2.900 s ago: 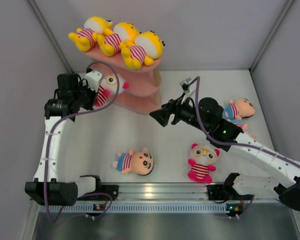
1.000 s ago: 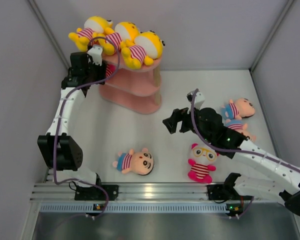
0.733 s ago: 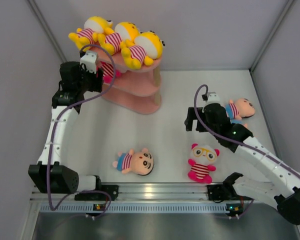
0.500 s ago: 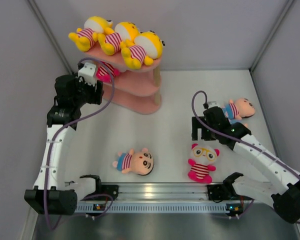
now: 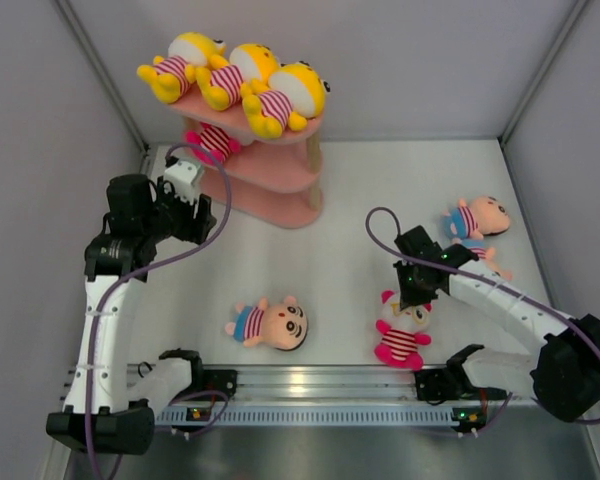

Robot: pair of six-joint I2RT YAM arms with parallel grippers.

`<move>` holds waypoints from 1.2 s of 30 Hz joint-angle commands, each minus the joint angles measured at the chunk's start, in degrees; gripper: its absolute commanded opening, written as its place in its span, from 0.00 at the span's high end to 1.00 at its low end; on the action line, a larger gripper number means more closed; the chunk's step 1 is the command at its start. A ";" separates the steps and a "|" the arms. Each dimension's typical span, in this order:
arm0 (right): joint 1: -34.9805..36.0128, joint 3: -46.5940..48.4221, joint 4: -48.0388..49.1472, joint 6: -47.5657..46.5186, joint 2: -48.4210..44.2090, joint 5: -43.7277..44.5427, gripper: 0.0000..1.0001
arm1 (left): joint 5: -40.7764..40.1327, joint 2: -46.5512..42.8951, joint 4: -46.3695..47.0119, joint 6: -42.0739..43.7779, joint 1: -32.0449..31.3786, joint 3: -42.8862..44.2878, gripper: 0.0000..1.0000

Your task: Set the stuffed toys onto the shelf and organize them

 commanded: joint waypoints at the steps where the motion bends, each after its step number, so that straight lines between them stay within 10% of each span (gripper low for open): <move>1: -0.77 1.12 -0.21 -0.28 -1.95 -4.14 0.89 | 4.26 -1.81 -5.25 1.11 -0.30 -0.40 0.35; 12: -1.03 3.84 21.39 11.21 -9.08 -8.80 1.00 | 8.14 -3.31 -9.03 1.37 -2.76 -2.78 0.38; 28: -2.09 8.95 40.48 29.24 1.11 -2.21 1.00 | -17.24 11.53 -0.42 5.94 -43.33 3.12 0.24; 36: -1.91 7.80 41.01 30.83 0.15 -1.15 1.00 | -24.38 18.12 9.15 6.65 -52.42 2.59 0.19</move>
